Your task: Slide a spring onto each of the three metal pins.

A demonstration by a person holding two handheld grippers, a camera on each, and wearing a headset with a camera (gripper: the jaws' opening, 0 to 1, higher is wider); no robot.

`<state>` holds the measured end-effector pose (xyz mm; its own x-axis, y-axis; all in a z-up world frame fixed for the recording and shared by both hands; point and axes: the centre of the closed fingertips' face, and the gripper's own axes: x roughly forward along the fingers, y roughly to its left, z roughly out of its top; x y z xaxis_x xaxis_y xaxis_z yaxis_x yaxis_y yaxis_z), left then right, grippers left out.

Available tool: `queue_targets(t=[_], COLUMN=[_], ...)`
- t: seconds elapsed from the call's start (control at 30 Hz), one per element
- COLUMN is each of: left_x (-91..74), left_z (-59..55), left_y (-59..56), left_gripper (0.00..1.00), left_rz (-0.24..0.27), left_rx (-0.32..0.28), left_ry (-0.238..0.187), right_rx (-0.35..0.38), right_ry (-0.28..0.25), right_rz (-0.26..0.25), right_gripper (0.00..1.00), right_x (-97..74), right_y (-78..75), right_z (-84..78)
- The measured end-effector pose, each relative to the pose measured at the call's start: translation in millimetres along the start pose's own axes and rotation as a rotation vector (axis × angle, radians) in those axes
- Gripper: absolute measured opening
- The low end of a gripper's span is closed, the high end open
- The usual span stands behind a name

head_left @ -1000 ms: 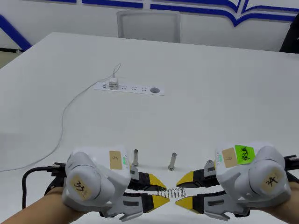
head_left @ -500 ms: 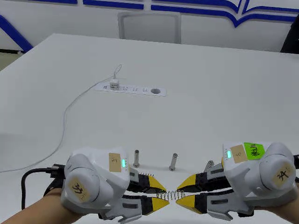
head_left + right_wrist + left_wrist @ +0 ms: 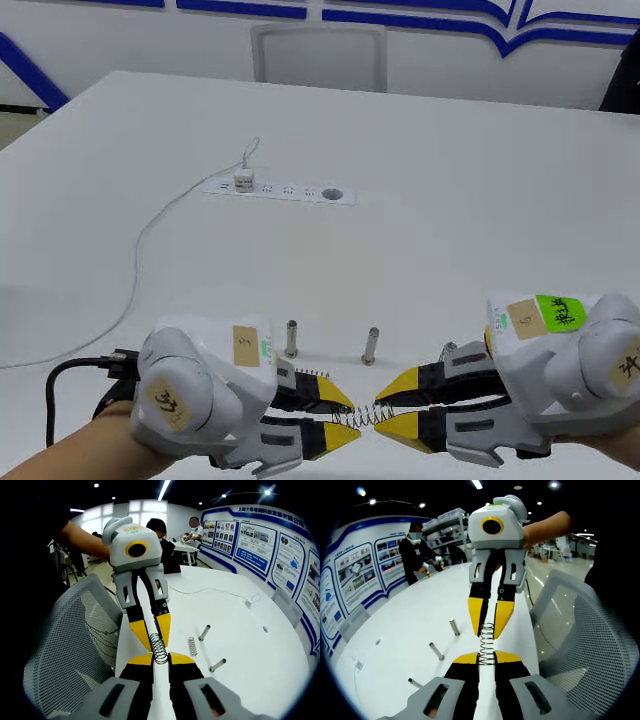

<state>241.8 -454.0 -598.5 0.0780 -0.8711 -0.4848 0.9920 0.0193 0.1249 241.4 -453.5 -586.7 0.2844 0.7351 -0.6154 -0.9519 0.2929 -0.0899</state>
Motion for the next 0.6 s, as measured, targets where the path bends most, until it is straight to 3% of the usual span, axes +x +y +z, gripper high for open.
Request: queue_targets(t=[0.27,0.37,0.6], left_x=[-2.0,-1.3,-1.8], left_z=[4.4,2.8,1.3], left_y=[-0.4,-3.5,-5.0], left_gripper=[0.1,0.1,0.1], left_rz=[-0.004,-0.018,-0.019], left_rx=[-0.013,-0.014,-0.022], left_ry=[-0.021,-0.013,-0.012], right_rx=[-0.002,0.002,-0.009], right_ry=[-0.026,-0.072,-0.066], right_rz=[0.006,0.029,0.032], right_gripper=[0.11,0.11,0.11], right_x=[-3.8,-3.3,-1.5], right_y=[1.7,6.4,8.0], right_z=[6.3,15.1,16.0])
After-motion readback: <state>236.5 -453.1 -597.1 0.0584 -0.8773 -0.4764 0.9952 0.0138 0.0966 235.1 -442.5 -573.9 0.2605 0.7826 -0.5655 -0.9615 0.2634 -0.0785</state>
